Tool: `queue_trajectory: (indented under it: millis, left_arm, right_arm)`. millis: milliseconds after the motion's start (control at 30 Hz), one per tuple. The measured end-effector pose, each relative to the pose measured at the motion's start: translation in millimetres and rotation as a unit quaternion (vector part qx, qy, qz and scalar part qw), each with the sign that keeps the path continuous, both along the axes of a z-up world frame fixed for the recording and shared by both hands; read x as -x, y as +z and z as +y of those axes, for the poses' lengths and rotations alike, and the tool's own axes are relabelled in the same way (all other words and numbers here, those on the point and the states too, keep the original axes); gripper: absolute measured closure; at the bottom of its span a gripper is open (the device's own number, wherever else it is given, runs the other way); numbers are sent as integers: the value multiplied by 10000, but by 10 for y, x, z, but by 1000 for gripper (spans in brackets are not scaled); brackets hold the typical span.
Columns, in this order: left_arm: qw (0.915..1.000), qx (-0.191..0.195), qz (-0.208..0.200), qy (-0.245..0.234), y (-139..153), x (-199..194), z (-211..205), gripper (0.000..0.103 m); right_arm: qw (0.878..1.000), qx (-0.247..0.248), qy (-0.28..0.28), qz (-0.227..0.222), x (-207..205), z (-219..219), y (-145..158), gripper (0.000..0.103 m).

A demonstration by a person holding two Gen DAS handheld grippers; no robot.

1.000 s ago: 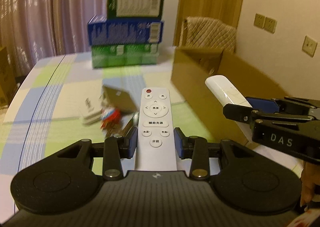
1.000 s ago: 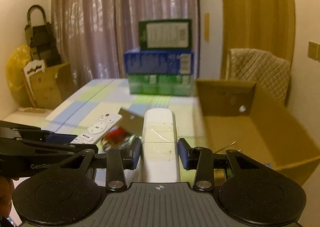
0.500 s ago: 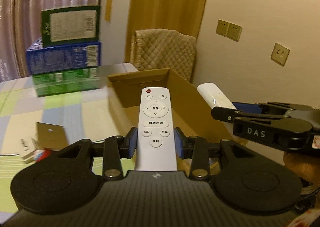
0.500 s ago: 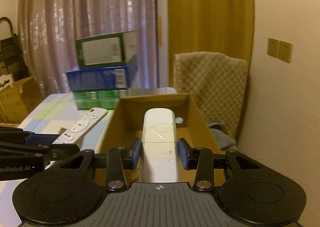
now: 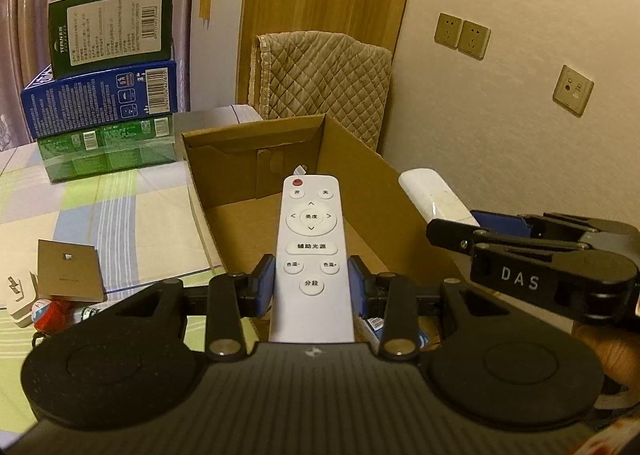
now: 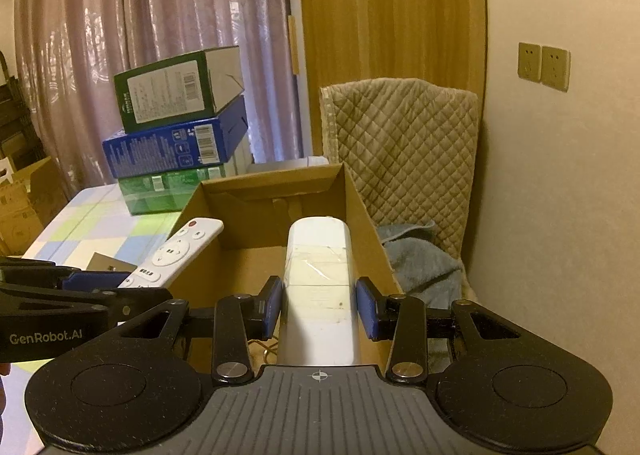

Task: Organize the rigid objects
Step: 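Lift both remotes and carry them over the cardboard box, then open the left tool to drop the button remote while the right tool releases its remote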

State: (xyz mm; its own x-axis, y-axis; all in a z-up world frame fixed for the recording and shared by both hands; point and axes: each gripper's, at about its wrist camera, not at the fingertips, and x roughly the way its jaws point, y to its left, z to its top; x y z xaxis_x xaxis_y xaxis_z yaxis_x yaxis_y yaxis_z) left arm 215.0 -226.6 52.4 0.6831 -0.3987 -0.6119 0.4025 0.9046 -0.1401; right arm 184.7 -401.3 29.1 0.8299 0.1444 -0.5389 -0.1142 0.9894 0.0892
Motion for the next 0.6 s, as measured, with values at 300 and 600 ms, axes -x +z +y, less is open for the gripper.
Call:
queue_trajectory:
  millis: [300,600]
  left_arm:
    - [9999,-9,154,17,-110,-90,-54,70]
    - [9997,20,74,235,-123,-97,51,66]
  right_arm:
    - [9999,-35,-54,136,-49,-45,-91,66]
    - [9998,-110,-36,173,-41,-33,-121,66]
